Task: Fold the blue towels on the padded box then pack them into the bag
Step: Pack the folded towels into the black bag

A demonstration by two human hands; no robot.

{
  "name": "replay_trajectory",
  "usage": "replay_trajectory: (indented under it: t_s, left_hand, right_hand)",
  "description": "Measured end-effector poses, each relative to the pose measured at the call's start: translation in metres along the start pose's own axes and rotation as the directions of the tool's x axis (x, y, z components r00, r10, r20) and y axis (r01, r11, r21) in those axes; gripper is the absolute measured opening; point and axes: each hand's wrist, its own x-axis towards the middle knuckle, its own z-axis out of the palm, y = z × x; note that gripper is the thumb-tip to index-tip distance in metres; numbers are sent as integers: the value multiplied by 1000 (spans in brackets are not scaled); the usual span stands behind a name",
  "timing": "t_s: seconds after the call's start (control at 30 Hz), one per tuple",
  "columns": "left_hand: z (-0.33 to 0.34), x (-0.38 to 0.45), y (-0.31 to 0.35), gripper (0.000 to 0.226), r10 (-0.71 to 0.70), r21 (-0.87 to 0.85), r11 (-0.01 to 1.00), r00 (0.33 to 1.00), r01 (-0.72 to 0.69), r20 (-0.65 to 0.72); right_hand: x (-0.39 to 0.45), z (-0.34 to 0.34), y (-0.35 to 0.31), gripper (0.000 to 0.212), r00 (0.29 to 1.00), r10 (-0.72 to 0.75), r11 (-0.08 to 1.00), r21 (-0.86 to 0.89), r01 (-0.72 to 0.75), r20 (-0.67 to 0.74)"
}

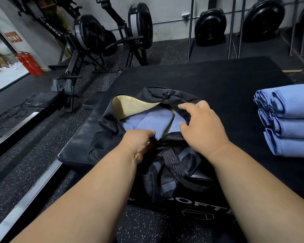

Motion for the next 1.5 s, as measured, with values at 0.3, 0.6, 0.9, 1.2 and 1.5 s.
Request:
replay_trajectory:
  t_s: [0.3, 0.6, 0.9, 1.2, 1.5]
  left_hand:
    - [30, 5, 16, 20, -11, -57, 998, 1000, 12, 18]
    - [5, -4, 9, 17, -65, -132, 989, 997, 69, 39]
    - [9, 1, 0, 15, -15, -10, 1000, 996, 14, -90]
    - [25, 18, 10, 15, -40, -29, 999, 997, 38, -67]
    - [10, 22, 2, 24, 43, 204, 979, 995, -24, -88]
  right_hand:
    - [-3, -2, 10, 58, 998, -31, 999, 12, 32, -47]
    - [0, -1, 14, 58, 999, -39, 999, 34, 40, -35]
    - [-3, -2, 15, 58, 999, -38, 999, 32, 39, -22]
    - [-4, -2, 15, 61, 999, -24, 999, 39, 25, -24]
    - [-1, -1, 12, 63, 1000, -18, 999, 35, 17, 13]
